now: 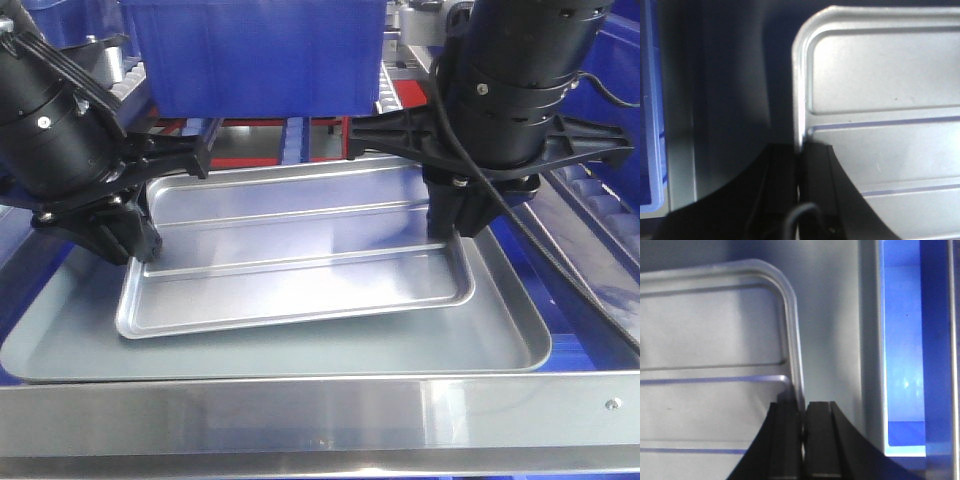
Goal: Grab silver tray and stack on right shelf
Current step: 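Lower the silver tray with both grippers into the grey tray, then open both grippers and lift them away from the stacked trays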
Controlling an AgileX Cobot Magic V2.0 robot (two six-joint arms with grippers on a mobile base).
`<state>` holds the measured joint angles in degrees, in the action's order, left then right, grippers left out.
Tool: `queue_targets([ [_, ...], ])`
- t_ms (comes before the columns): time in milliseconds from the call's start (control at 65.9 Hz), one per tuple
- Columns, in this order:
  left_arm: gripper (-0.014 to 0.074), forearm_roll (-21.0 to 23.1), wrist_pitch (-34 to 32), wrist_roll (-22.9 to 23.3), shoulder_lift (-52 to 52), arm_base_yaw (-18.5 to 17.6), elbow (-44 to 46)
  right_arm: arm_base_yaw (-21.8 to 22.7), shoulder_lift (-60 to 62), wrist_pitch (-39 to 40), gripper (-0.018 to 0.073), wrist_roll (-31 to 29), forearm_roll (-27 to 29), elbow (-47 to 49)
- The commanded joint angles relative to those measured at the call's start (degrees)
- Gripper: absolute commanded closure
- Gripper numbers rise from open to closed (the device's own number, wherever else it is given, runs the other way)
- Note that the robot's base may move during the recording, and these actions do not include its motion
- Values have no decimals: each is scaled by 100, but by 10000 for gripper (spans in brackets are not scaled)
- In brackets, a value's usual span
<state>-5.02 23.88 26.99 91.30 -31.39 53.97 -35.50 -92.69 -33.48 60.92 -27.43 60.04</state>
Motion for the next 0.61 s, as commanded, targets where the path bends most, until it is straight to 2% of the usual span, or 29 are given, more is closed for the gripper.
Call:
queue_targets([
  [0,685,-124,-76,-88,-203,-45,162,7,248,618,487,11,-120,229],
  [137,669,-213,-52,-88,-203,-45,162,7,248,638,487,11,-120,229],
  [213,561,-225,-25,-88,-203,-45,162,7,248,638,487,11,-120,229],
  [319,323,-186,-25,-76,-203,-45,172,7,248,632,487,11,-120,229],
  [380,266,-158,-25,-76,-203,-45,172,7,248,632,487,11,-120,229],
  [425,267,-158,-1,-76,-203,-45,172,-3,248,632,476,11,-114,229],
  [486,268,-158,24,-76,-203,-45,172,-4,248,632,400,11,-114,229],
  [592,268,-158,42,-76,-203,-45,172,-4,248,505,97,11,-114,229],
])
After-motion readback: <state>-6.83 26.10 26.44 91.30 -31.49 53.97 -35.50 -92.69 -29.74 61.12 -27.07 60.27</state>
